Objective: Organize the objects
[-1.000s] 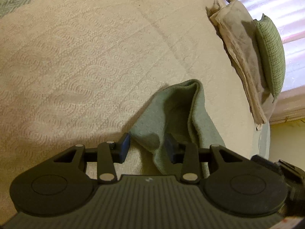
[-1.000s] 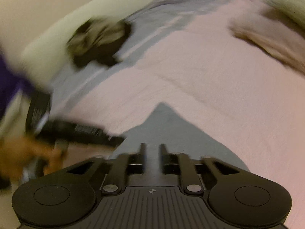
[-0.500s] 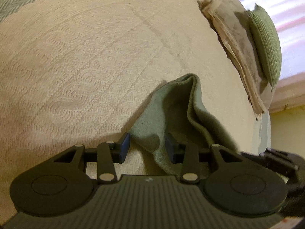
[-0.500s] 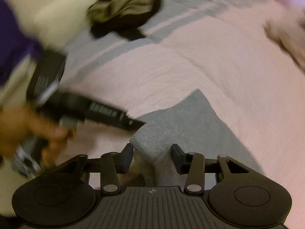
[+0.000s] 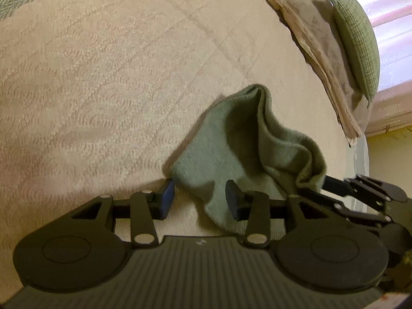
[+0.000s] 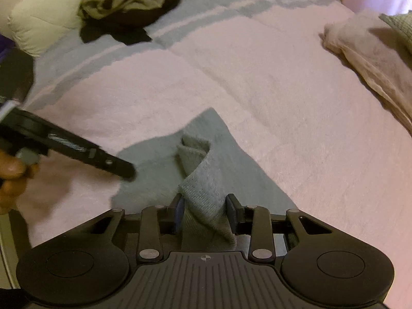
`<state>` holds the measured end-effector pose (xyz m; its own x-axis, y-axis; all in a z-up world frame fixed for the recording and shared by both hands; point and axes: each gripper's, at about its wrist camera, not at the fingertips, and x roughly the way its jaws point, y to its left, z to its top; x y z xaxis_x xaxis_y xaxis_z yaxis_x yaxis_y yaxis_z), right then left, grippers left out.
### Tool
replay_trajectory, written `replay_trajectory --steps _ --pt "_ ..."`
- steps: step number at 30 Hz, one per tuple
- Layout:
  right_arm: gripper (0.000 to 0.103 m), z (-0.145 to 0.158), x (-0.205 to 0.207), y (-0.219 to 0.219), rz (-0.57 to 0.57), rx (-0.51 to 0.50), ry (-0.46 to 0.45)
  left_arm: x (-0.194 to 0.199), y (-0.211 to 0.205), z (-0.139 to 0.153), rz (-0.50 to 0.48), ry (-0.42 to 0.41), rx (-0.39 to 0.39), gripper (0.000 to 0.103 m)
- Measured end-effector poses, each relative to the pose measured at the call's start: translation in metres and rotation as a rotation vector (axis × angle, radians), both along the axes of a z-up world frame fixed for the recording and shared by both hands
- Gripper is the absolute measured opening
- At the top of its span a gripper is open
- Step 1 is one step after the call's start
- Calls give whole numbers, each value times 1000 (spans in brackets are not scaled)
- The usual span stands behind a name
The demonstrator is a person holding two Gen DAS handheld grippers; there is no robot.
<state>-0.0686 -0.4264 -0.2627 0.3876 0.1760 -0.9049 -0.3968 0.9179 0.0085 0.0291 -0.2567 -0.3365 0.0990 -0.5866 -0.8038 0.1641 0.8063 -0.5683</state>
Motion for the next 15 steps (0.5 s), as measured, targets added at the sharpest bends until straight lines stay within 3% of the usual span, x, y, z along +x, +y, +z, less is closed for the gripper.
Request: replay_trajectory --steps 15 --pt "34 0 -14 -10 -19 17 36 -2 -12 -8 -9 -12 15 38"
